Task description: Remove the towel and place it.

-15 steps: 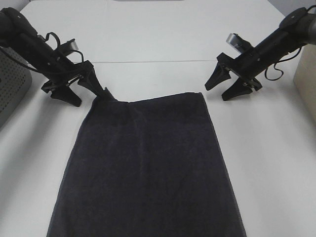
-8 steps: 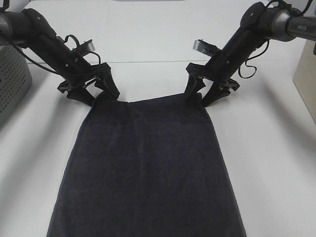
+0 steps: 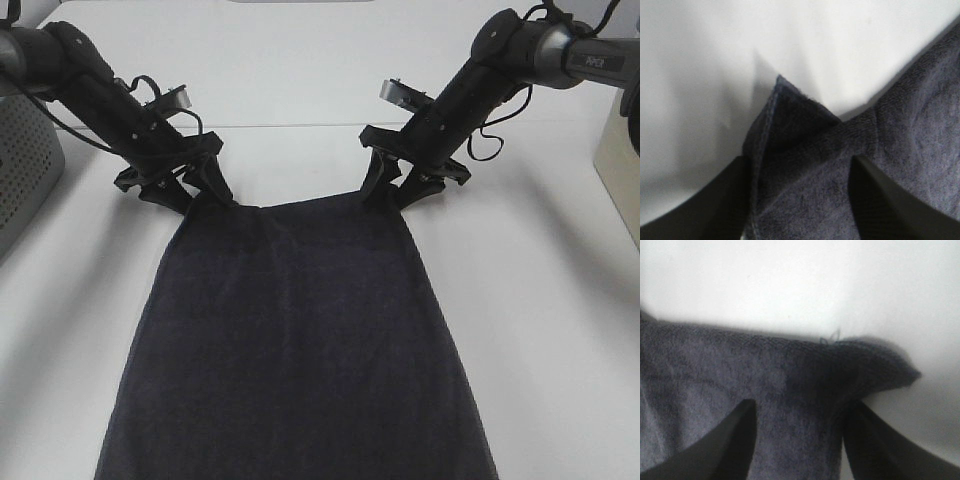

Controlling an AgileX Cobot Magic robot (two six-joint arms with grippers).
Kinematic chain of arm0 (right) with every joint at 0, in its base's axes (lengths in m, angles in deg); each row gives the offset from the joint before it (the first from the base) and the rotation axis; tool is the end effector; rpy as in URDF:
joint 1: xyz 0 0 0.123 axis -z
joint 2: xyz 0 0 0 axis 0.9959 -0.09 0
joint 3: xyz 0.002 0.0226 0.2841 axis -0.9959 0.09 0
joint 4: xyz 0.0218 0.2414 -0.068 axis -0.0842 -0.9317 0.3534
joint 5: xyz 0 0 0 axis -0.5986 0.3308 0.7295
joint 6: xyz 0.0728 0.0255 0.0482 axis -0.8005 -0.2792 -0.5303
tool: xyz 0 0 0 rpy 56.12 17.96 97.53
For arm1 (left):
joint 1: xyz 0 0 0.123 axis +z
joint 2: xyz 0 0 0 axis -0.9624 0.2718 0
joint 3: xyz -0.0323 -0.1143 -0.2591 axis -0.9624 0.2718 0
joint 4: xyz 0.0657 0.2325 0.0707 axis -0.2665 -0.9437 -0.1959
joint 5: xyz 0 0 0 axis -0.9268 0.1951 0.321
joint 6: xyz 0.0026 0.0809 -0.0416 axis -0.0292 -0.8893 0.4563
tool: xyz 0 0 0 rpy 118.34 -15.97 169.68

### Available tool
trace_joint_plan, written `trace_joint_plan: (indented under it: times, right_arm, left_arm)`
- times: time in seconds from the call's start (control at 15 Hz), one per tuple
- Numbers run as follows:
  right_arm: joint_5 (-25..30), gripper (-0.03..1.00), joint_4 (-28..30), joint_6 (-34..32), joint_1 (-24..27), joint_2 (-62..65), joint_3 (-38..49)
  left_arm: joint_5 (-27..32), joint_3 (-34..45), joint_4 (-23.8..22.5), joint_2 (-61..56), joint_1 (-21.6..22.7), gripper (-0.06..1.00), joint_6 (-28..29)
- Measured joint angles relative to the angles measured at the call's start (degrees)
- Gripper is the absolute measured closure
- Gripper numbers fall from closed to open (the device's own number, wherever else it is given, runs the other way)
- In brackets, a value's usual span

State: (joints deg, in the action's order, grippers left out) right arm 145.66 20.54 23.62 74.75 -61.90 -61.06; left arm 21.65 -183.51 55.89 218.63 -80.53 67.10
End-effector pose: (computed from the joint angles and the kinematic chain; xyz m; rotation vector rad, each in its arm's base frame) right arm 0.4990 0.1312 0.0853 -0.3009 2.9390 0.7327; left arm 0.4969 -0.1035 0.0940 0.2431 2.8825 -0.8413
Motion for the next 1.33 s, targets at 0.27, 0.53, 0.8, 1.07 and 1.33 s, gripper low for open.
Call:
trace_joint_plan:
  times: [0.27, 0.53, 0.8, 1.07, 1.33]
  right_arm:
    - [-3.04, 0.88, 1.6, -0.29, 0.0, -0.63, 0.0]
    - [-3.15, 0.96, 2.52, -0.63, 0.0, -0.63, 0.0]
    - [-3.55, 0.96, 3.27, -0.69, -0.17, -0.63, -0.69]
    - [-7.39, 0.96, 6.76, -2.06, -0.29, -1.43, -4.58]
    - [-11.86, 0.96, 7.68, -2.18, -0.29, -2.52, -11.17]
  left_arm:
    - [-2.06, 0.0, -0.74, 0.69, 0.0, 0.86, 0.0]
    - [-2.23, 0.0, -0.86, 0.8, 0.0, 0.93, -0.92]
    - [-3.95, -1.6, -1.66, 0.97, 0.0, 0.93, -0.92]
    - [-7.16, -4.35, -1.49, 0.97, -0.06, 0.93, -0.92]
    - [-13.01, -4.7, -1.03, 0.97, -0.06, 0.93, -0.92]
